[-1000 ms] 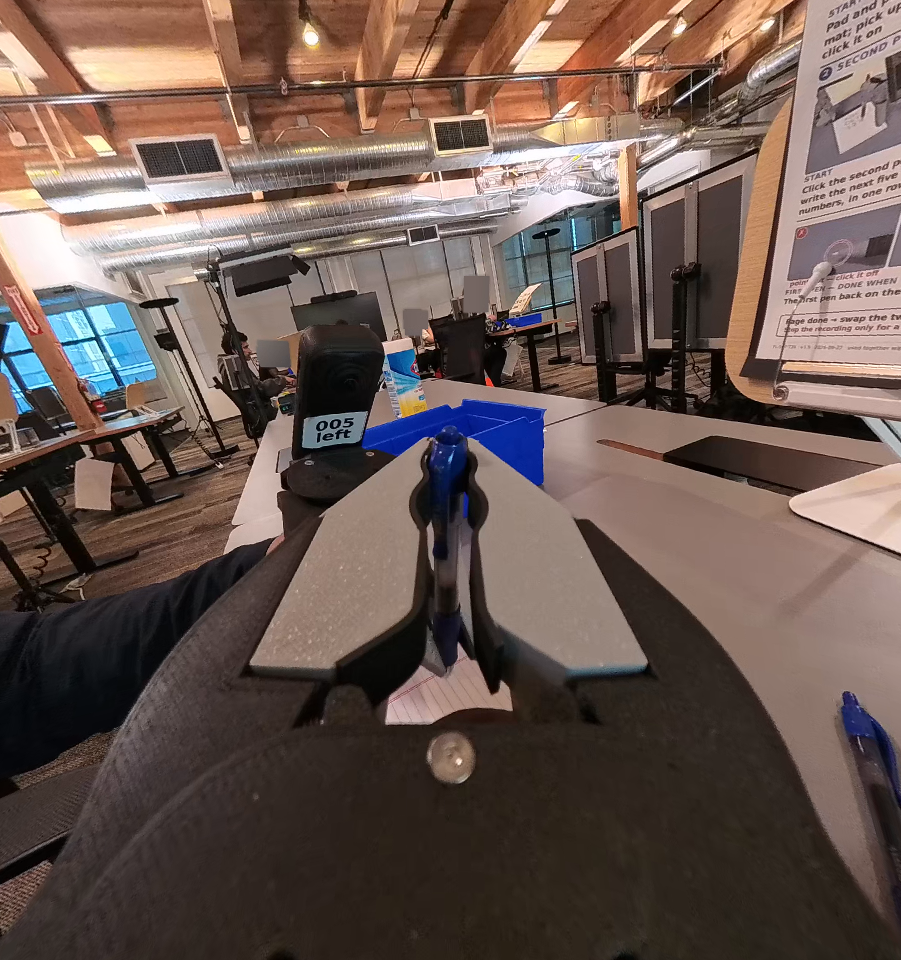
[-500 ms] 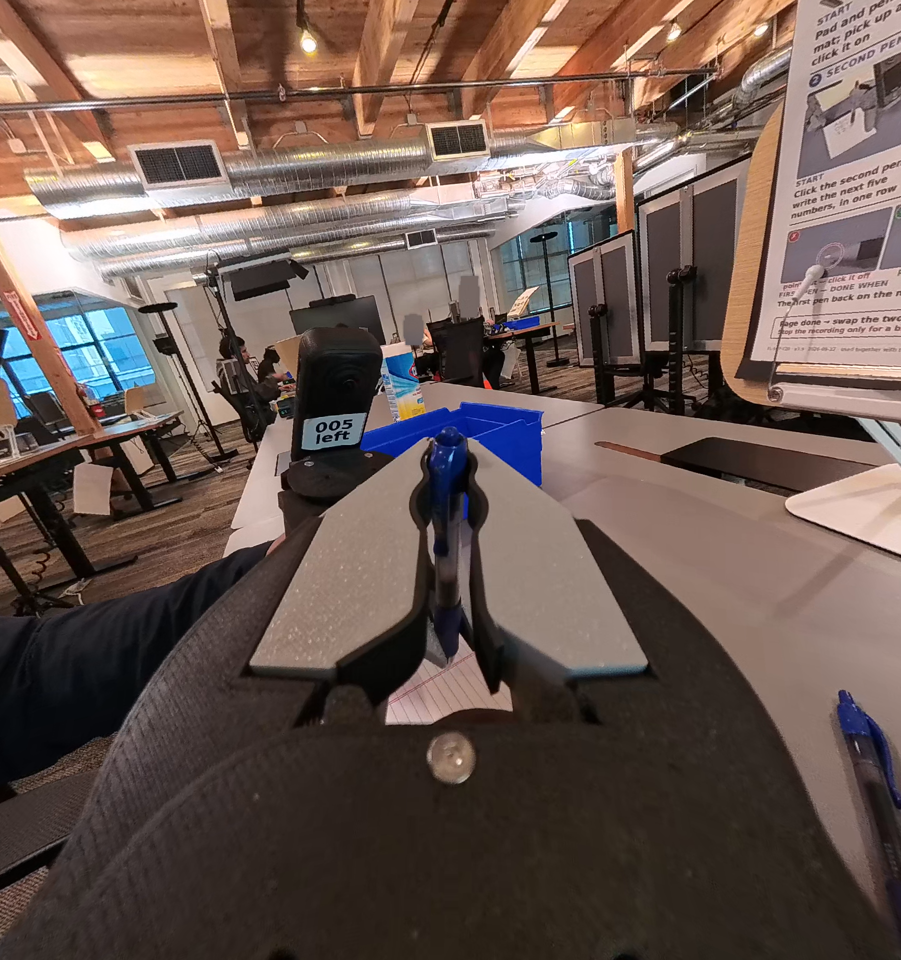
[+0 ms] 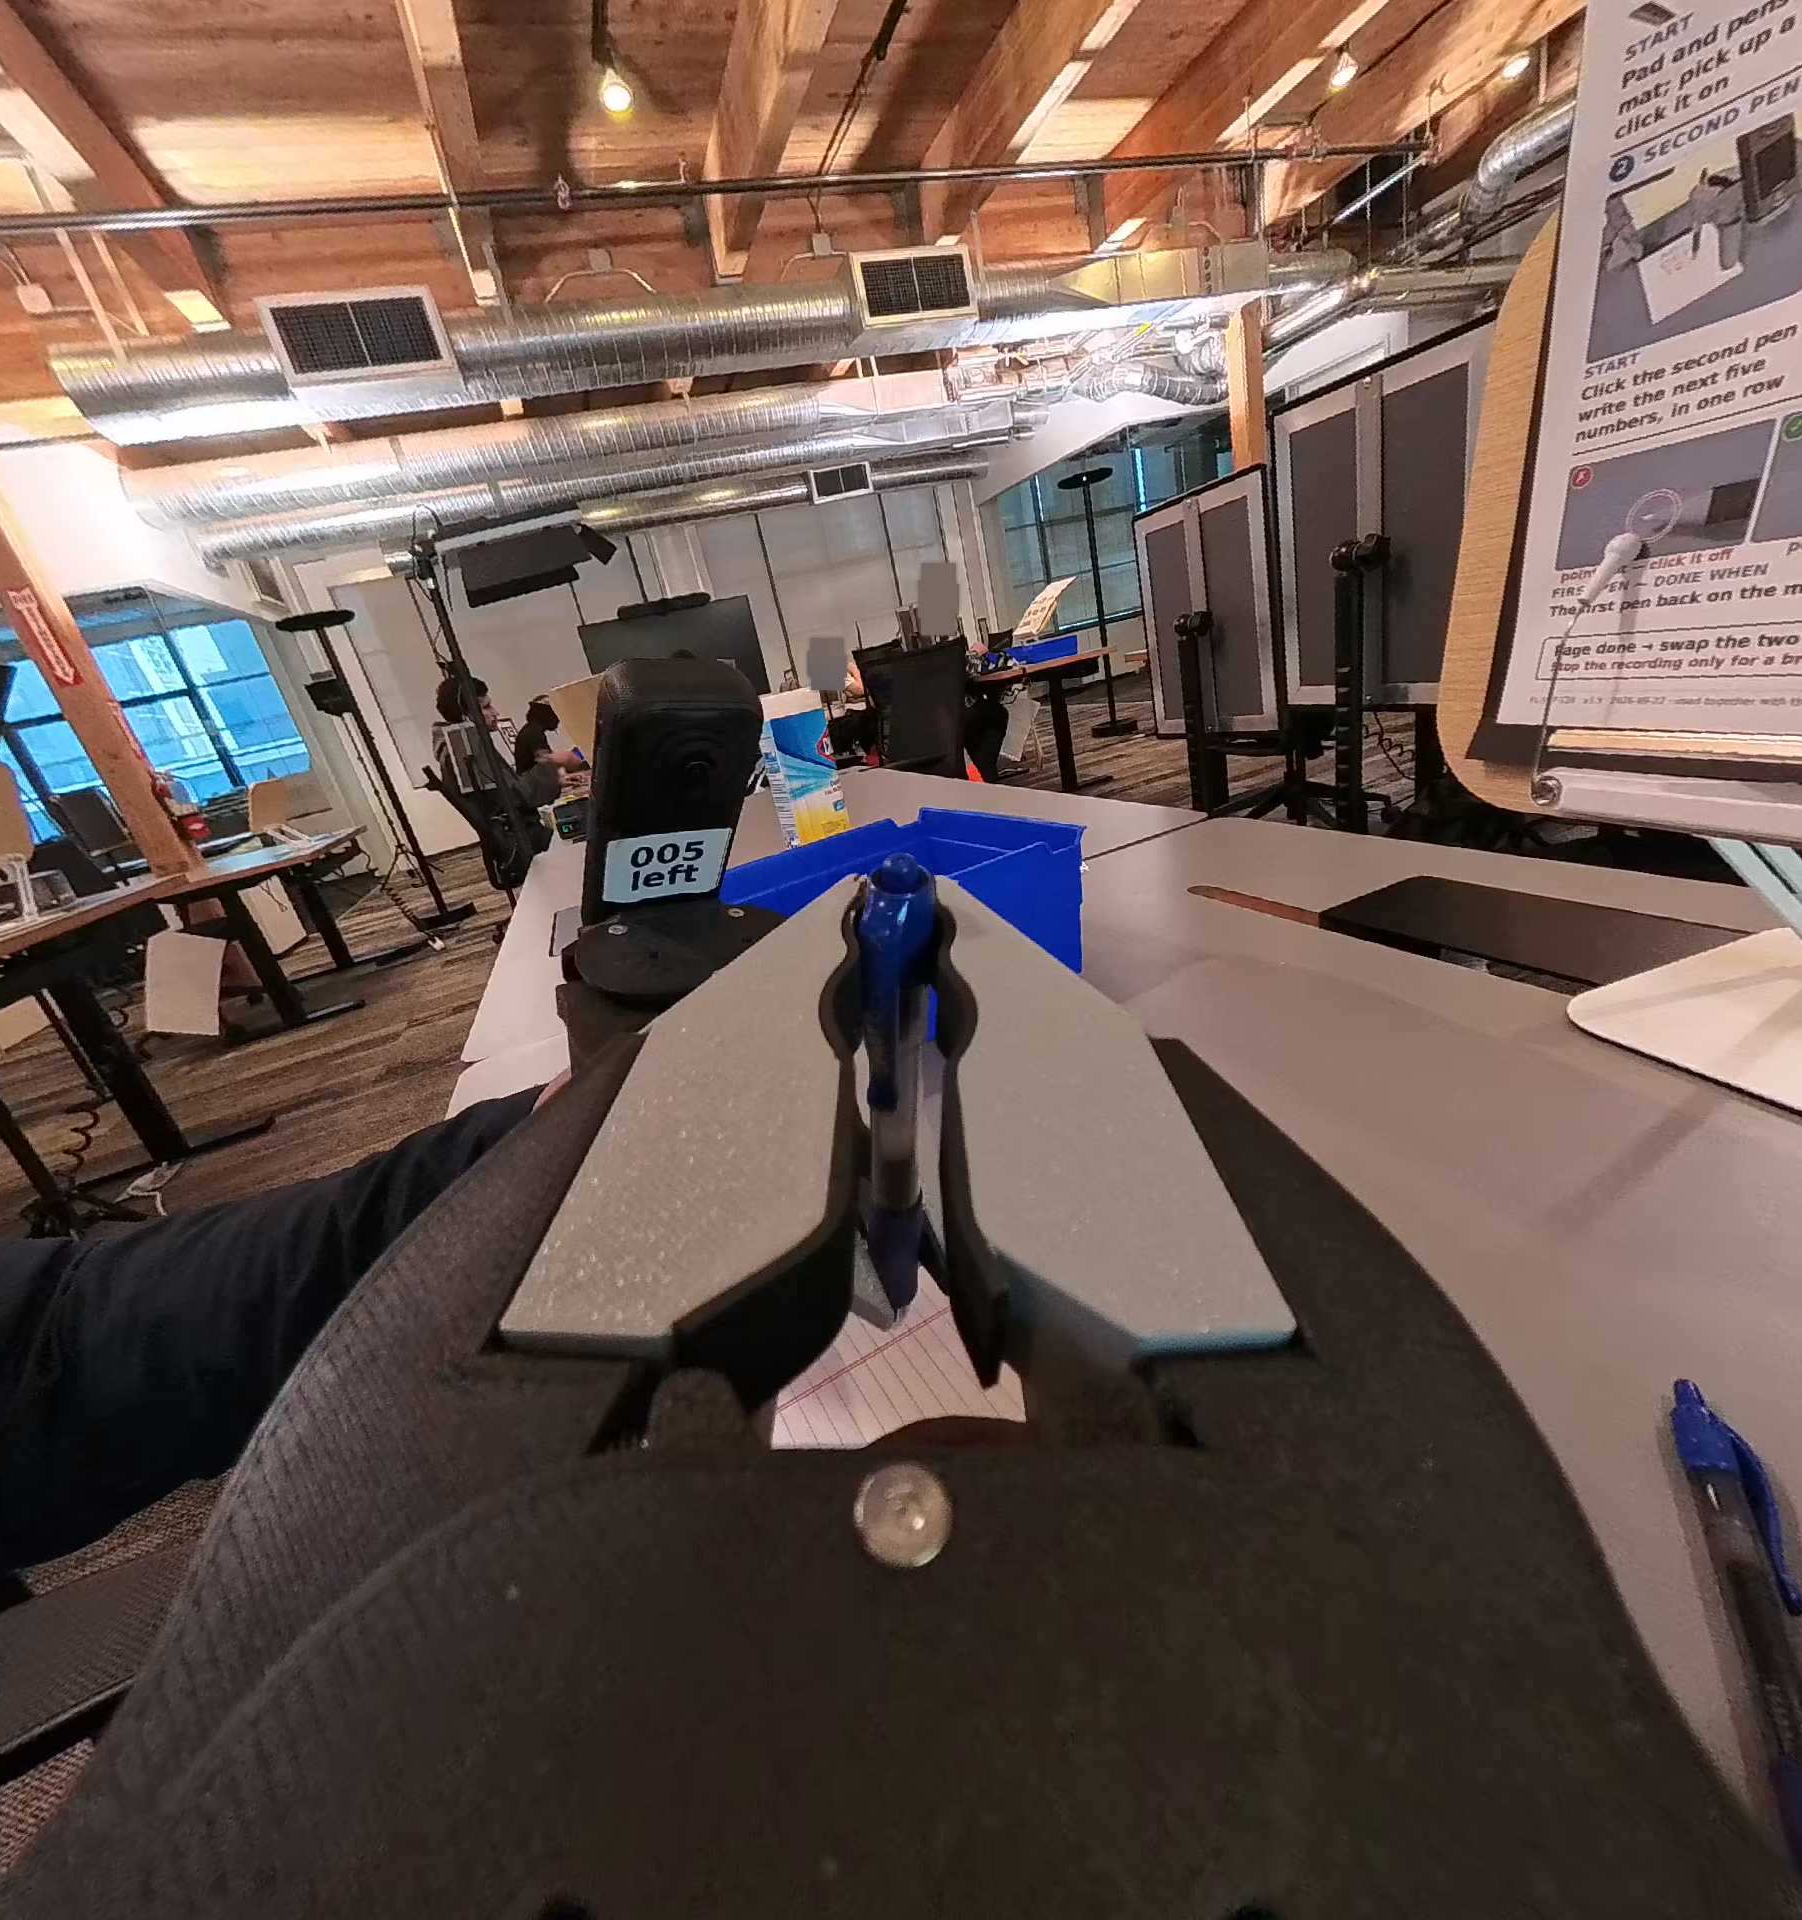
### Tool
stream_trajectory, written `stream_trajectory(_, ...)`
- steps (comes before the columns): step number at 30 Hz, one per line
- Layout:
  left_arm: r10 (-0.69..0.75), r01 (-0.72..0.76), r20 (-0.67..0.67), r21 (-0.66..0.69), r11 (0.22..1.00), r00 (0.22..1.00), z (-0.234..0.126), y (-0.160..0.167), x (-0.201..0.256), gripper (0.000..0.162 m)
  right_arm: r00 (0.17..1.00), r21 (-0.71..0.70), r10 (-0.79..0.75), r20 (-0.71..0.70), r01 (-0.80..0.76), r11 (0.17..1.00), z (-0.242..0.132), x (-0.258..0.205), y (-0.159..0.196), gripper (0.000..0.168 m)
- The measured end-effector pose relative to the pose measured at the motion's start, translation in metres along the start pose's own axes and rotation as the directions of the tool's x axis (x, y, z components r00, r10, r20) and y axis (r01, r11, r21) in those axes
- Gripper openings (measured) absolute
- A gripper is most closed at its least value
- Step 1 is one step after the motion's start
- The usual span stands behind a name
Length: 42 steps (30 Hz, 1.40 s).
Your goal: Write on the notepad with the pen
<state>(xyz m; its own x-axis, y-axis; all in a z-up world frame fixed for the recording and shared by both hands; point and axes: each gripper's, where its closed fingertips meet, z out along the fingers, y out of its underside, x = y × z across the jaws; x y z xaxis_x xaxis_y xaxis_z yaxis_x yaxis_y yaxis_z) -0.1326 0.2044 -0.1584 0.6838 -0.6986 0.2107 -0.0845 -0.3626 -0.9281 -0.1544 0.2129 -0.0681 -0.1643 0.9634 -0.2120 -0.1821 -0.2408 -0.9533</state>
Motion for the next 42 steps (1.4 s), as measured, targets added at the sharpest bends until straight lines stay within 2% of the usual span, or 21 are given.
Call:
stream_trajectory(10, 0.018, -0.018, 0.027, 0.023, 1.0, 0.999, -0.004, -0.005, -0.003, 0.01, 1.0, 0.017, 0.005, -0.015, -0.005, 1.0, -0.003, 0.003, -0.004, 0.005)
stream_trajectory(15, 0.0, -0.009, 0.069, 0.119, 0.993, 0.998, -0.021, -0.022, -0.013, 0.01, 0.996, 0.043, 0.04, -0.079, -0.037, 0.998, -0.009, 0.019, -0.007, 0.013)
stream_trajectory(20, -0.038, 0.027, 0.053, 0.179, 0.983, 0.998, -0.032, -0.031, -0.016, 0.011, 0.994, 0.041, 0.067, -0.088, -0.064, 0.997, -0.009, 0.023, -0.005, 0.016)
stream_trajectory(30, -0.01, 0.008, 0.034, 0.065, 0.998, 0.999, -0.013, -0.011, -0.009, 0.01, 0.995, -0.006, 0.091, -0.033, -0.091, 0.996, -0.002, 0.016, 0.005, 0.009)
stream_trajectory(35, 0.0, -0.001, 0.034, 0.04, 0.999, 0.999, -0.008, -0.007, -0.007, 0.009, 0.997, -0.075, 0.068, -0.023, -0.069, 0.995, 0.006, 0.01, 0.019, 0.007)
stream_trajectory(42, -0.014, 0.014, 0.022, 0.03, 0.999, 1.0, -0.005, -0.004, -0.007, 0.009, 0.997, -0.094, 0.074, -0.023, -0.075, 0.993, 0.007, 0.011, 0.023, 0.006)
